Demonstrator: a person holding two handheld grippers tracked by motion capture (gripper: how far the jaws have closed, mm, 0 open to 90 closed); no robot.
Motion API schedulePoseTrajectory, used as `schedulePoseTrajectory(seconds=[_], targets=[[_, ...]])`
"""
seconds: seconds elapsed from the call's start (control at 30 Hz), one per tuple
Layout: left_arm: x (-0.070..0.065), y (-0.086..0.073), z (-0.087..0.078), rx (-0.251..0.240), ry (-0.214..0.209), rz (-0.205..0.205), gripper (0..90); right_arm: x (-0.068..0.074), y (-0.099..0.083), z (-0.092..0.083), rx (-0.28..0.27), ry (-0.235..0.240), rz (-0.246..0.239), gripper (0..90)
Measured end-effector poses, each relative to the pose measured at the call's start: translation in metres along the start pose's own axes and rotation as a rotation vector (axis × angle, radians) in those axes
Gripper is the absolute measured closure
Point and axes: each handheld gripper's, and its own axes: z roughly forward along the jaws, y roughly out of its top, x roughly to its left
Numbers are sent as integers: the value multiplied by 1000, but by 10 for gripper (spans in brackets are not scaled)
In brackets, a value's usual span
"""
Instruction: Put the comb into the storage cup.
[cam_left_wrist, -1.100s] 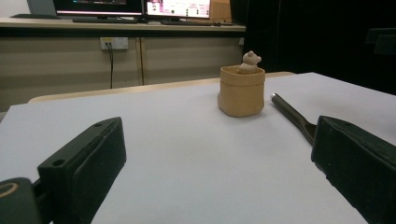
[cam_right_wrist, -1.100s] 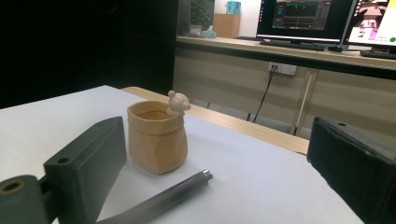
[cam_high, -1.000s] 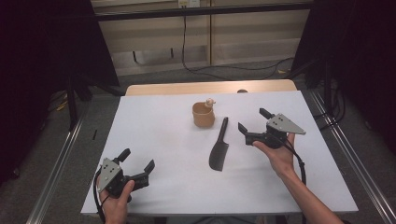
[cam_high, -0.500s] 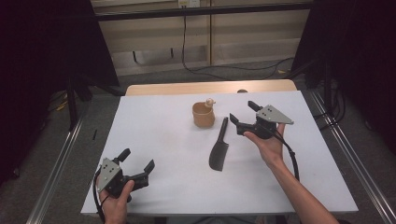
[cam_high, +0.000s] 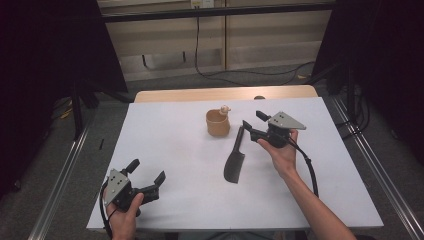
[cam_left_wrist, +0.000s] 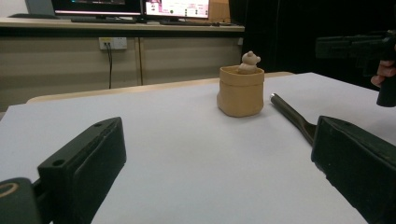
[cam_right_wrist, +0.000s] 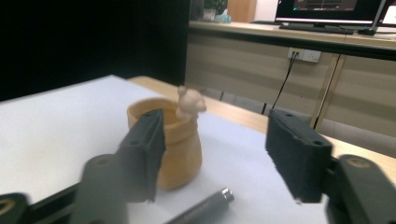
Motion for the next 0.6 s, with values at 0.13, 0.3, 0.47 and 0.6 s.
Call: schedulePoseTrajectory(seconds=[0.13,0.3,0.47,0.6], targets=[[0,0,0,0,-1,0,32,-1,1,-1,-3,12,5,482],[0,0,0,-1,-4,-1,32,-2,-1,0,15,45,-3,617],[0,0,0,3,-1,-6,32,-3,-2,3,13,78,9,794],[0,0,0,1,-4,-5,32,-3,-2,5,18,89,18,879]])
